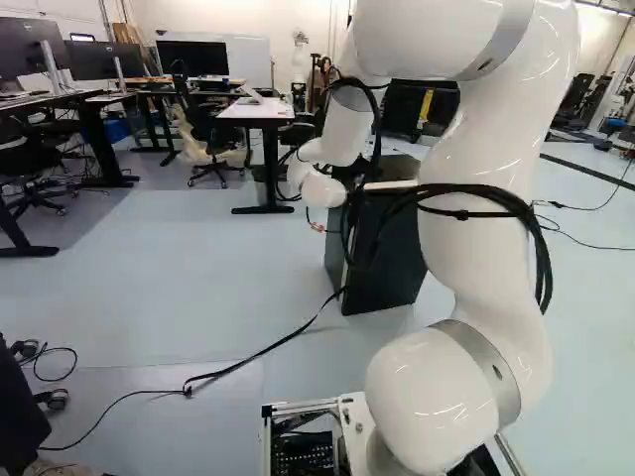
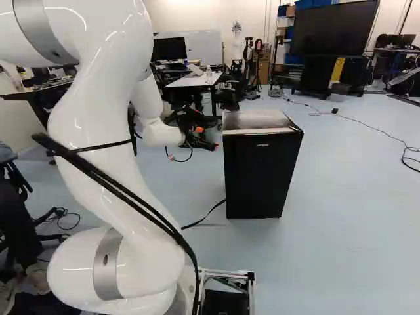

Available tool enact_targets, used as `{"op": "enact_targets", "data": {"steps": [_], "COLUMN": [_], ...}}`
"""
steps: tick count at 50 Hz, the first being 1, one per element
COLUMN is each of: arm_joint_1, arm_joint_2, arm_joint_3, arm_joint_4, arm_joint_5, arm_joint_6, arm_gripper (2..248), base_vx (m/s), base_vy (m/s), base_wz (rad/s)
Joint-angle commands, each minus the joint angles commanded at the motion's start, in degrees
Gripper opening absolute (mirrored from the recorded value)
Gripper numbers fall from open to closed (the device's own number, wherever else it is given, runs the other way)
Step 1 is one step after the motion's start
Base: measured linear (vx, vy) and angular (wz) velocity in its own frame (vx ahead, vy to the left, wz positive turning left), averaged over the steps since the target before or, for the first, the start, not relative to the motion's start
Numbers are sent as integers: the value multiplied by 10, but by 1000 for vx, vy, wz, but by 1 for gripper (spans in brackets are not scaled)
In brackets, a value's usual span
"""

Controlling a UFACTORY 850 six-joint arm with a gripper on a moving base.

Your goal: Open the fridge door

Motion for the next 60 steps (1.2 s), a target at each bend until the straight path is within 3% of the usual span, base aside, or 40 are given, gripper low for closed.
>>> {"op": "enact_targets", "data": {"steps": [23,41,60], "arm_joint_1": [-1,2,2], "arm_joint_2": [-30,-44,-44], "arm_joint_3": [-39,-59,-60], "arm_joint_4": [125,140,140], "arm_joint_5": [0,0,0], "arm_joint_6": [0,-1,-97], "arm_gripper": [247,247,247], "base_vx": [0,0,0], "base_vy": [0,0,0], "base_wz": [0,0,0]}}
